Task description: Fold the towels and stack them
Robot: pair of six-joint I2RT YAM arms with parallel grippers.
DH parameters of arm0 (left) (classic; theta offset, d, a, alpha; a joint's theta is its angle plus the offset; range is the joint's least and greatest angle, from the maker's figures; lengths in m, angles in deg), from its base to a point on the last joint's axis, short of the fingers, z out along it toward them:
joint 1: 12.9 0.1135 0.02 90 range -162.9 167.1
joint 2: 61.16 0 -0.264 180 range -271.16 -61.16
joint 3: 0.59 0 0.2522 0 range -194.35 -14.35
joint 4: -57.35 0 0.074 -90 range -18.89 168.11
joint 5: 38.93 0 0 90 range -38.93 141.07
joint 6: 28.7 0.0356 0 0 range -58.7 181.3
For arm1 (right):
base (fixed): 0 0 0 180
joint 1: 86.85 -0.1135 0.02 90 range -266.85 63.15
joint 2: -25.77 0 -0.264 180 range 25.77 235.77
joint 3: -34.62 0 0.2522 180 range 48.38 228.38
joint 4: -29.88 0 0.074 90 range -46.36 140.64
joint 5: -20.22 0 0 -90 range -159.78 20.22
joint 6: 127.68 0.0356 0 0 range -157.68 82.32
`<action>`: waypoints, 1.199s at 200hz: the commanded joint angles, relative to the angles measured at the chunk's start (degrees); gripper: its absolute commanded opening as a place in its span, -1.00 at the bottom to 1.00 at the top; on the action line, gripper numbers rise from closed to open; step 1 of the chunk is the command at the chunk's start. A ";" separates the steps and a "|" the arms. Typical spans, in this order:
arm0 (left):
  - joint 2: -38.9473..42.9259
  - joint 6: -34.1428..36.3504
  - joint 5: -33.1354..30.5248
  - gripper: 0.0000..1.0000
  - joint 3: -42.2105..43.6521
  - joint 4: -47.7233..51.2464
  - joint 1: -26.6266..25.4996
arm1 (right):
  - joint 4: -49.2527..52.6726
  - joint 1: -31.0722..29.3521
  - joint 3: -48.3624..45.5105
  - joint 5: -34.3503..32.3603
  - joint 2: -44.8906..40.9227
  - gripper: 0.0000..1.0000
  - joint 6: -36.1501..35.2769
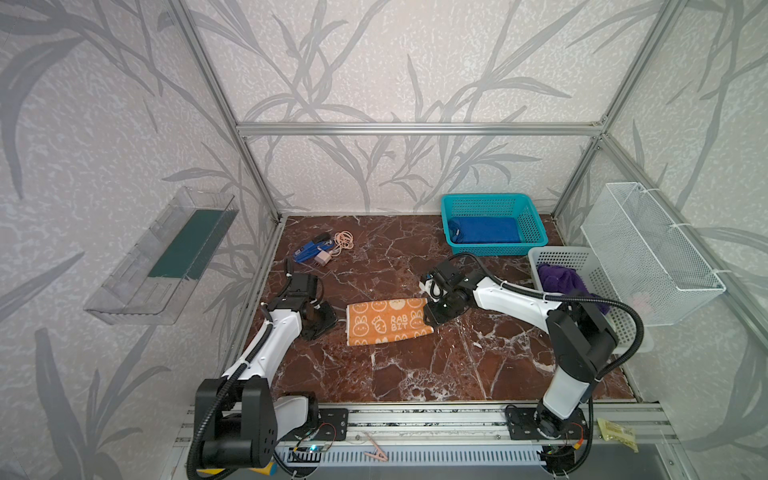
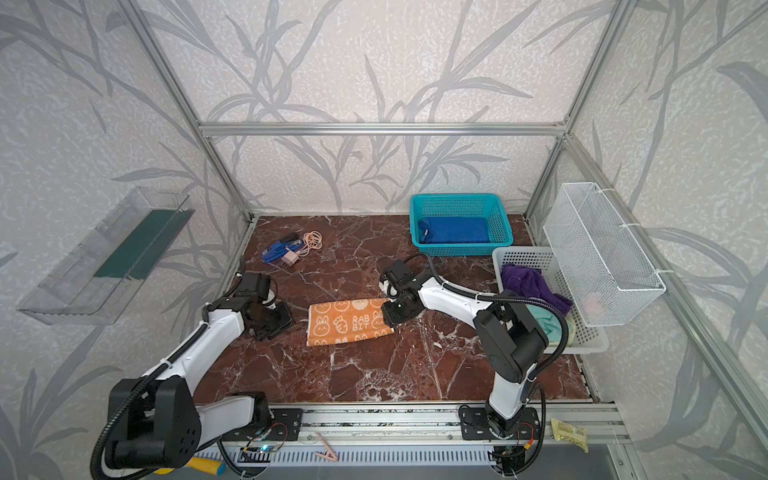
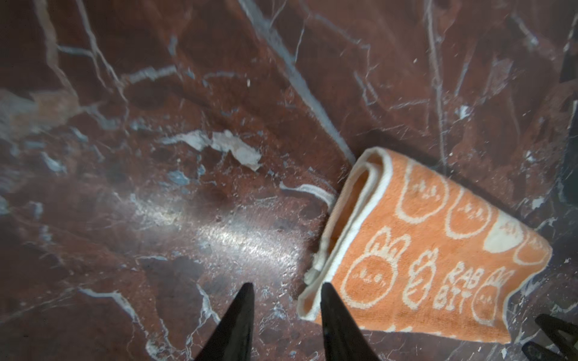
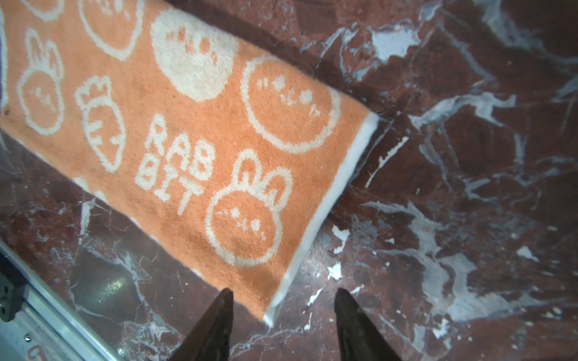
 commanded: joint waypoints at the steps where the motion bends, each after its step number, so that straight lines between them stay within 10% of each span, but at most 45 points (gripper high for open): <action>1: 1.40 1.76 -4.58 -0.32 -3.99 1.98 -1.56 | 1.95 0.88 -0.74 1.88 -4.41 0.10 5.19; 46: -3.49 -0.83 -4.40 -0.35 -5.24 -1.16 -12.17 | -1.37 0.44 -1.83 4.47 0.38 0.15 15.71; 173: -12.01 -1.24 4.24 -0.37 5.06 -11.35 -15.88 | -7.63 -2.40 -0.51 4.26 10.87 0.17 30.03; 240: -10.92 -0.51 5.43 -0.39 7.92 -12.52 -15.83 | -6.53 -2.40 3.45 0.29 13.14 -0.83 27.79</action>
